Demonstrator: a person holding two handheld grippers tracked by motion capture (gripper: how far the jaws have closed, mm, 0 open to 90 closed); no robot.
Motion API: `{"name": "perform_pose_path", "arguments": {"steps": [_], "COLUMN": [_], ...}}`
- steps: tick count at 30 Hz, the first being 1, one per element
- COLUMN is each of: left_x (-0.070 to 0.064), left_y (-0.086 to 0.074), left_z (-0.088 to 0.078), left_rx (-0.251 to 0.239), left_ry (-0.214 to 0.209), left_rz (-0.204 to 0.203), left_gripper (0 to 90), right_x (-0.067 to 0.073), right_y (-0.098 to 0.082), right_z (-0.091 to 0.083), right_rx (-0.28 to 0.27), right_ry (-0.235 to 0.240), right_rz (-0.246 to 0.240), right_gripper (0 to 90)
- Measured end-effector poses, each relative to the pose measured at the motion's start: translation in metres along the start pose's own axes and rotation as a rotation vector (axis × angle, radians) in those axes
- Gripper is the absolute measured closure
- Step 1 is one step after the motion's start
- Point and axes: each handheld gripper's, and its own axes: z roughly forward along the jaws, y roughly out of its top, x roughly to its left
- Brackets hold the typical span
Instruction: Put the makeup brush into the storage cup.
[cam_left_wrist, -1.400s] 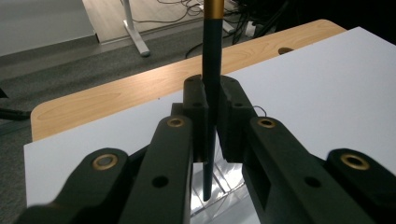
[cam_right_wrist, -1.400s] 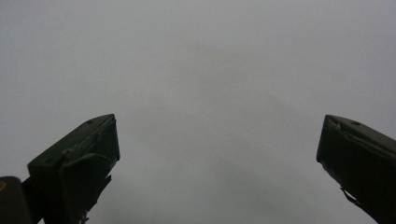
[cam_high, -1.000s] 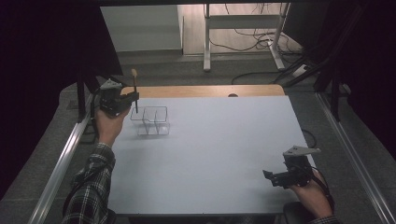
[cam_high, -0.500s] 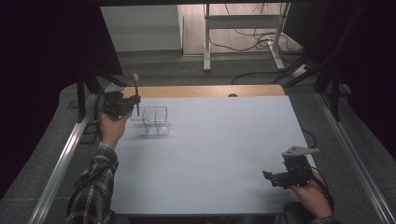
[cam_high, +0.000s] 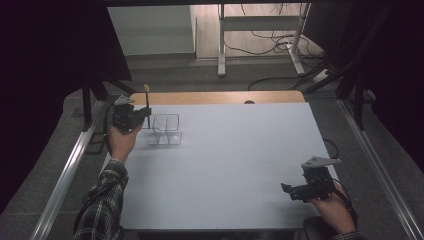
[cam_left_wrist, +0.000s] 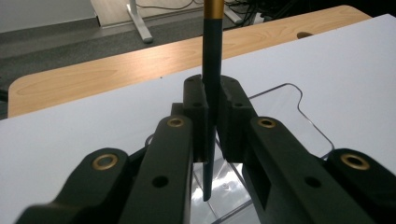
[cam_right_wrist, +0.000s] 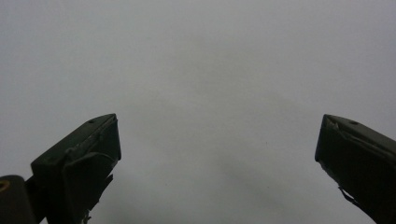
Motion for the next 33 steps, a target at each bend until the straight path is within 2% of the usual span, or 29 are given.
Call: {"name": "perform_pose_path", "arguments": {"steps": [20, 23, 25, 26, 27, 28, 30, 31, 32, 33], "left_x": [-0.001, -0.002, -0.002, -0.002, -0.002, -0.002, -0.002, -0.001, -0.001, -0.001], "left_y": [-0.021, -0.021, -0.018, -0.017, -0.015, -0.012, -0.011, -0.01, -0.01, -0.009], "left_z": [0.01, 0.009, 0.008, 0.007, 0.007, 0.007, 0.008, 0.009, 0.009, 0.009], "left_rx": [0.022, 0.017, 0.0, -0.003, -0.004, 0.004, 0.008, 0.014, 0.02, 0.024], "left_ry": [-0.007, -0.003, 0.001, 0.007, 0.007, 0.007, 0.0, -0.011, -0.016, -0.011], "left_rz": [-0.016, -0.006, -0.006, -0.006, -0.004, 0.005, 0.004, 0.002, 0.001, 0.0], "left_gripper": [83.8, 82.6, 69.1, 69.1, 52.0, 45.8, 35.3, 35.3, 25.6, 25.6], "right_x": [0.0, 0.0, 0.0, 0.0, 0.0, 0.0, 0.0, 0.0, 0.001, 0.001], "right_y": [0.0, 0.0, 0.0, 0.0, 0.0, 0.0, 0.0, 0.0, 0.0, 0.0], "right_z": [0.001, 0.001, 0.002, 0.002, 0.002, 0.002, 0.002, 0.002, 0.002, 0.002], "right_rx": [0.012, 0.013, 0.012, 0.012, 0.013, 0.014, 0.014, 0.016, 0.016, 0.016], "right_ry": [0.001, 0.002, 0.002, 0.002, 0.002, 0.002, 0.002, 0.002, 0.002, 0.002], "right_rz": [-0.006, -0.006, -0.006, -0.006, -0.007, -0.007, -0.008, -0.008, -0.01, -0.01], "right_gripper": [1.1, 1.2, 1.2, 1.2, 1.3, 1.3, 1.3, 1.3, 1.3, 1.3]}}
